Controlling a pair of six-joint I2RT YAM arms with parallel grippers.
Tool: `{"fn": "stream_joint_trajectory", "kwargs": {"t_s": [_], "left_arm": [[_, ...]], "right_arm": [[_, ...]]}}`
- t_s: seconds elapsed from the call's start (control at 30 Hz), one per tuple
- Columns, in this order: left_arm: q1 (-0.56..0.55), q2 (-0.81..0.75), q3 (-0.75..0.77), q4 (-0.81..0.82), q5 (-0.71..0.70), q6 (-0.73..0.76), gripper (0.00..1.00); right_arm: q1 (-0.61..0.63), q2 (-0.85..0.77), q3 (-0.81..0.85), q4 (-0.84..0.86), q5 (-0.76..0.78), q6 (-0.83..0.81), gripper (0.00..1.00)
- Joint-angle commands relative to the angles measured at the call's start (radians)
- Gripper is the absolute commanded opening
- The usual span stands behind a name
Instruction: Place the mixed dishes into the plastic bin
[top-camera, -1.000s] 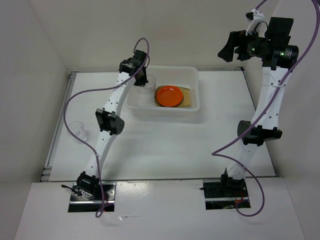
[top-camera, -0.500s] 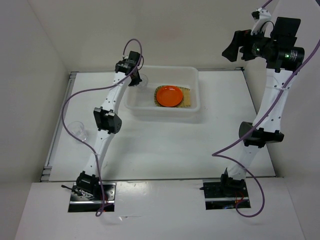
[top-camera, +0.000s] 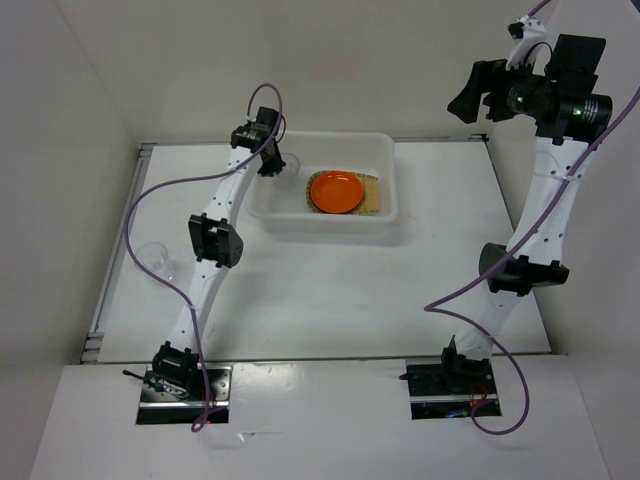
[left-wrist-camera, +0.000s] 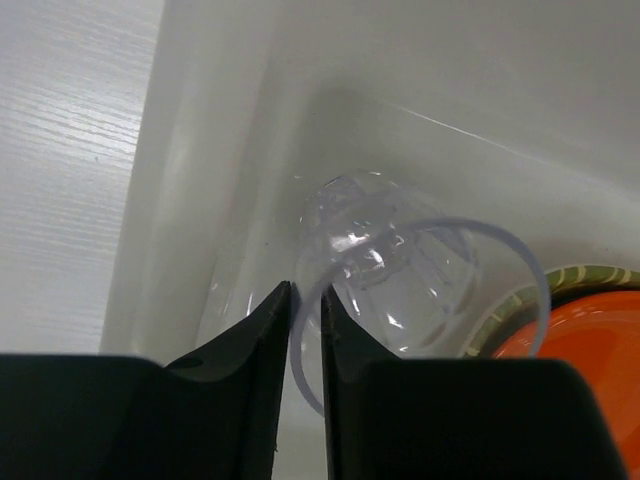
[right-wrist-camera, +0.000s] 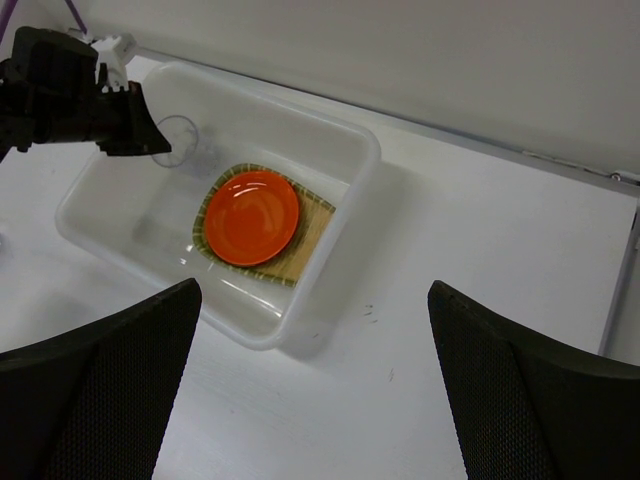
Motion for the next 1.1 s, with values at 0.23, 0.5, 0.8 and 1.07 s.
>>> {"fn": "stream_joint_trajectory", "kwargs": {"t_s": [0.23, 0.5, 0.8, 1.07], "left_arm": [[0.005, -0.015, 0.08, 0.004, -0.004, -0.033, 0.42], [0.053, -0.317, 0.08, 0.062, 0.019, -0.034, 0.74], [0.238, -0.791, -0.209, -0.16, -0.058, -0.033, 0.82], [0.608, -1.428, -1.303, 0.156, 0.223, 0.049, 0.82]], "right_arm": [[-0.008, -0.005, 0.023, -0.005, -0.044, 0.005, 0.99], [-0.008, 0.013, 0.023, -0.005, -0.087, 0.005, 0.99], [-0.008, 0.023, 0.012, -0.005, -0.116, 0.015, 0.99], [0.012, 0.056, 0.035, -0.005, -0.128, 0.024, 0.99]]}}
